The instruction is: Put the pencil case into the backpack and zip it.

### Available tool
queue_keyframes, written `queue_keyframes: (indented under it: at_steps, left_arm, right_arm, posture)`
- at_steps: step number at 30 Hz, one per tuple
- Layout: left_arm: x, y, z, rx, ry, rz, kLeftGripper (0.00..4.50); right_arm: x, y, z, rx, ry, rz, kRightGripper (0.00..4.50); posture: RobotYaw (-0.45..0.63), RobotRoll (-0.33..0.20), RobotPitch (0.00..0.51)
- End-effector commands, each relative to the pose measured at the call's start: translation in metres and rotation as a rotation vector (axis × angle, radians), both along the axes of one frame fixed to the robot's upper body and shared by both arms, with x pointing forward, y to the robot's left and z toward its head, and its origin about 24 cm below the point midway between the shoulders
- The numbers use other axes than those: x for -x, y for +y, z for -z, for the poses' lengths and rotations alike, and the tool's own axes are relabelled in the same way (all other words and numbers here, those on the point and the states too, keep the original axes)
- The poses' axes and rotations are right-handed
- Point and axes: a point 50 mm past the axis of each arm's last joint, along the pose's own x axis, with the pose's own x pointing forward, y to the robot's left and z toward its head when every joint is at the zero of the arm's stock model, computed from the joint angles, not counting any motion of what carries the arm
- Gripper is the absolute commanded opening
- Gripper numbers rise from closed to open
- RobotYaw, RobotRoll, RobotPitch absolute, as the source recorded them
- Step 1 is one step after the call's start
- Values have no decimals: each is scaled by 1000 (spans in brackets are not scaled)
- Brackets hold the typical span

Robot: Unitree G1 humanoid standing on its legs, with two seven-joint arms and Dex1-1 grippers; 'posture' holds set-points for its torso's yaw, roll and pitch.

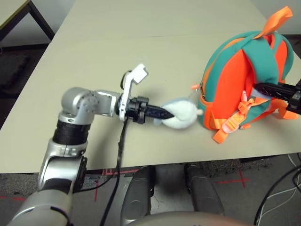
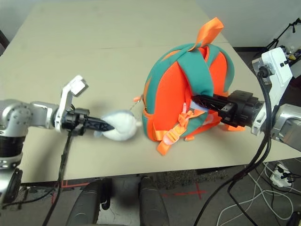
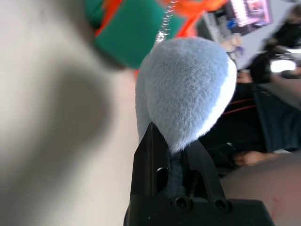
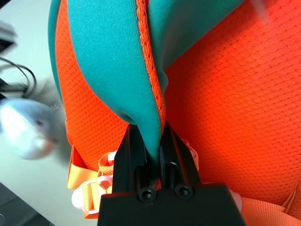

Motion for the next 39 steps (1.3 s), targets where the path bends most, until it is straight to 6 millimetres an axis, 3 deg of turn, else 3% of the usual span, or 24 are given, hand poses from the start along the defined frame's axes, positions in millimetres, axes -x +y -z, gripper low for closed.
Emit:
queue_keyframes:
  at_steps: [1, 3, 4, 6, 10, 16, 19, 20, 24, 27, 30, 33, 36, 39]
  left_arm:
    - [0, -2, 18, -61, 31, -22, 68]
    - [-3, -3, 10, -32, 15, -24, 68]
    - [-4, -2, 6, -24, 4, -26, 68]
    - [-4, 0, -3, -18, -13, -13, 68]
    - [3, 11, -25, 32, -37, 12, 1392]
    - [5, 50, -52, 102, -44, -93, 3403]
    - [-3, 69, -55, 93, -73, -215, 4332]
    - [-9, 74, -57, 94, -104, -273, 4439]
    - [-49, 94, -61, 95, -270, -662, 4439]
    - [-72, 113, -52, -11, -444, -949, 4439]
    - [-83, 135, -31, -181, -678, -1197, 4439]
    - [-79, 145, -15, -255, -832, -1298, 4439]
    - [-71, 155, -5, -285, -918, -1386, 4439]
    - [-60, 169, 5, -333, -984, -1438, 4439]
  right_arm:
    - [2, 1, 0, 4, 4, -6, 55]
    - [5, -1, -2, 9, 17, -2, 55]
    - [7, -2, -3, 11, 19, -2, 801]
    - [11, -4, -7, 13, 27, -1, 1378]
    - [33, -12, -22, -31, 97, -38, 2696]
    - [65, -40, -56, -141, 127, 1, 4495]
    - [70, -55, -75, -243, 32, 23, 4500]
    - [72, -61, -82, -294, -19, 28, 4500]
    - [60, -95, -91, -444, -280, 239, 4500]
    - [35, -112, -89, -457, -394, 434, 4500]
    - [-2, -115, -66, -437, -426, 564, 4500]
    - [-32, -116, -30, -345, -428, 699, 4500]
    - [-51, -109, 0, -254, -430, 721, 4500]
    - [-64, -107, 19, -259, -474, 786, 4500]
  posture:
    - [32, 0, 198]
    - [28, 0, 198]
    - [28, 0, 198]
    - [27, 0, 198]
    - [24, 0, 198]
    - [17, 0, 204]
    - [15, 0, 202]
    - [20, 0, 200]
    - [21, 0, 196]
    - [29, 0, 192]
    - [39, 0, 192]
    - [60, 0, 190]
    - [85, 0, 192]
    - [110, 0, 196]
